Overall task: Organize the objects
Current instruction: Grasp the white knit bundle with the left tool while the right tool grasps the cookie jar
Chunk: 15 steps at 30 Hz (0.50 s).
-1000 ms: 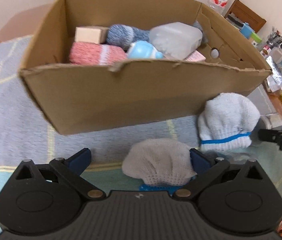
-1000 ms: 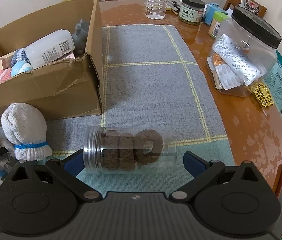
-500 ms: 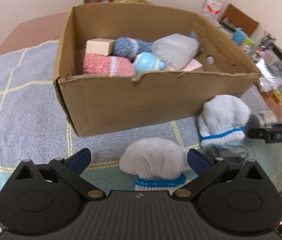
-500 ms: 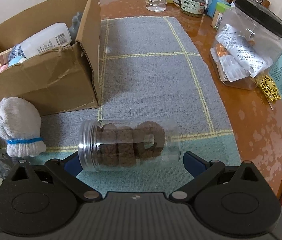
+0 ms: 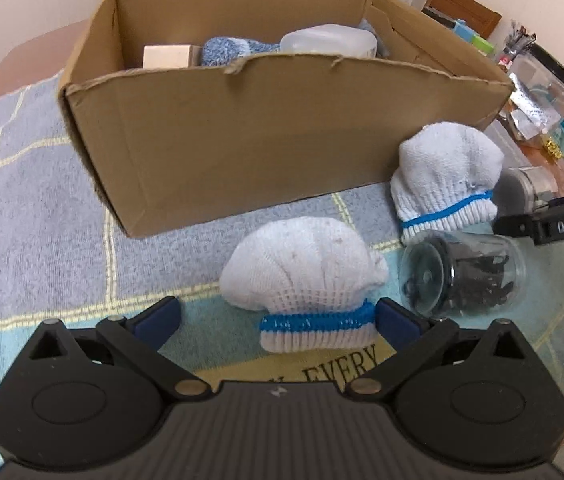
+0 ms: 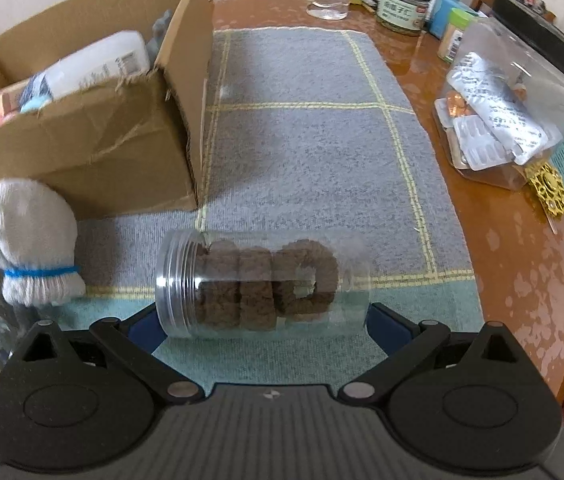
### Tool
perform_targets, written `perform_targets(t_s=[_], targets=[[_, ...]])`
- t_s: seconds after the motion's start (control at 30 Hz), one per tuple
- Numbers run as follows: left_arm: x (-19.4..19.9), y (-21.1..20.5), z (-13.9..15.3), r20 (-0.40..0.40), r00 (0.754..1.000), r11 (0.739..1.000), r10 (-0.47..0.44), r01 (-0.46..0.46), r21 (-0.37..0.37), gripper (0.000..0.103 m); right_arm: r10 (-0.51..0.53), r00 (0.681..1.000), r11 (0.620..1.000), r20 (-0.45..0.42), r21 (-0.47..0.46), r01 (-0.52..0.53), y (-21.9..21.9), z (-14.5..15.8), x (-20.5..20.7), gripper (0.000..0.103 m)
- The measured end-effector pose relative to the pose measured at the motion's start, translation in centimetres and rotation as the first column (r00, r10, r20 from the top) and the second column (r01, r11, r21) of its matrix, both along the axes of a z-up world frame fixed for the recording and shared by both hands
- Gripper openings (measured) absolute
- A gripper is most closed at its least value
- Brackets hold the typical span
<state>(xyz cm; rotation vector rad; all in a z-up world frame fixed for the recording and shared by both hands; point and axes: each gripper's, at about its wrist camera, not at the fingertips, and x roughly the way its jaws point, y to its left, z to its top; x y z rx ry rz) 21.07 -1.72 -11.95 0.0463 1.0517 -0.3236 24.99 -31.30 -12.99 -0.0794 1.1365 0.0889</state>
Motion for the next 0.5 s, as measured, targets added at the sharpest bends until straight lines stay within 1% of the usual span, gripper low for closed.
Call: perform_targets(t_s=[0.03,0.1,0.2,0.37,0.5], targets=[[0.1,-0.1,0.0,0.005,1.0,1.0,-0.001,0.001,0.005,0.102,0.01,1.0,1.0,-0.006,-0.011,-0.01,0.0,-0.2,0.0,0.103],[0.2,-0.5,-0.1,0.018,1.0,1.0,0.002,-0.003,0.02,0.102,0.016,1.0,1.0,0.001,0.008,-0.016,-0.3,-0.4,-0.2,0.103],[0.4,-1.0,-0.3,0.028,1.0,0.999,0.002,-0.003,0.039,0.101,0.035,0.999,0.999,0.012,0.012,-0.035,-0.5,-0.4,-0.3,0.103],[0.8,-1.5,-0.4,0.035,0.999,1.0,-0.001,0.0,0.029,0.1,0.064,0.998,0.998,0.029,0.014,-0.065,-0.6,-0.3,-0.4,0.103],[1.0,-2.2,-0.6,0.058,0.998,1.0,-0.007,0.005,0.029,0.1,0.069,0.997,0.997,0.031,0.015,-0.069,-0.7,-0.4,-0.4,0.103]])
